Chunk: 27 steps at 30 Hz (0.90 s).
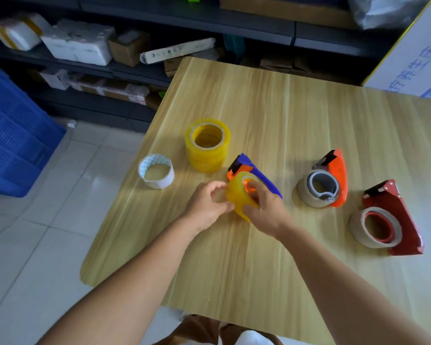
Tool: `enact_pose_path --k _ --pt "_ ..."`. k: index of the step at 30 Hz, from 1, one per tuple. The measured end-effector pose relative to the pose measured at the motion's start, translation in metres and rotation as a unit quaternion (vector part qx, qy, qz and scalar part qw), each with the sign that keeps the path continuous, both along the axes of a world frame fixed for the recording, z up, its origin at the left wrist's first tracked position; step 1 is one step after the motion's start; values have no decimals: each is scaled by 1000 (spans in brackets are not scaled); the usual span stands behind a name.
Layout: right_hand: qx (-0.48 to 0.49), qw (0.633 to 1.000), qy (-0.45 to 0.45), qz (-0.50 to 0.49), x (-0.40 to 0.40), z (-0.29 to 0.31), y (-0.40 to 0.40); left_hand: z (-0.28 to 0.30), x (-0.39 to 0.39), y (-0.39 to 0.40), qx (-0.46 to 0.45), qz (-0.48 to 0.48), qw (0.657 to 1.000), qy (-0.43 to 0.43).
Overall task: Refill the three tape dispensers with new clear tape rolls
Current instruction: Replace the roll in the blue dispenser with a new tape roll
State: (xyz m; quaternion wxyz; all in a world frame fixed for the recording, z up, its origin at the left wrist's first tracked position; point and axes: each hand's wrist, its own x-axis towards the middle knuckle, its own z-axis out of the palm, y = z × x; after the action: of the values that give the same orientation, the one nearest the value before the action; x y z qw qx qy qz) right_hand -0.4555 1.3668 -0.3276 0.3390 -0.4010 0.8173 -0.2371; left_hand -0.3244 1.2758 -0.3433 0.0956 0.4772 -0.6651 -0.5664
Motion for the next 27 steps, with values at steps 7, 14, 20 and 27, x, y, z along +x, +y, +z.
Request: enact_pose_path --k 7,14,20,27 --pt "-53 989 -98 -100 -19 16 15 21 -27 4 -106 -46 993 6" --pt "-79 978 -113 -154 -21 10 32 22 -43 11 -106 -92 990 -17" --pt "-75 981 -99 -151 -26 6 34 31 -51 13 -188 -138 971 -51" --pt "-46 990 -64 -117 -35 7 35 25 -59 0 -138 -95 981 -103"
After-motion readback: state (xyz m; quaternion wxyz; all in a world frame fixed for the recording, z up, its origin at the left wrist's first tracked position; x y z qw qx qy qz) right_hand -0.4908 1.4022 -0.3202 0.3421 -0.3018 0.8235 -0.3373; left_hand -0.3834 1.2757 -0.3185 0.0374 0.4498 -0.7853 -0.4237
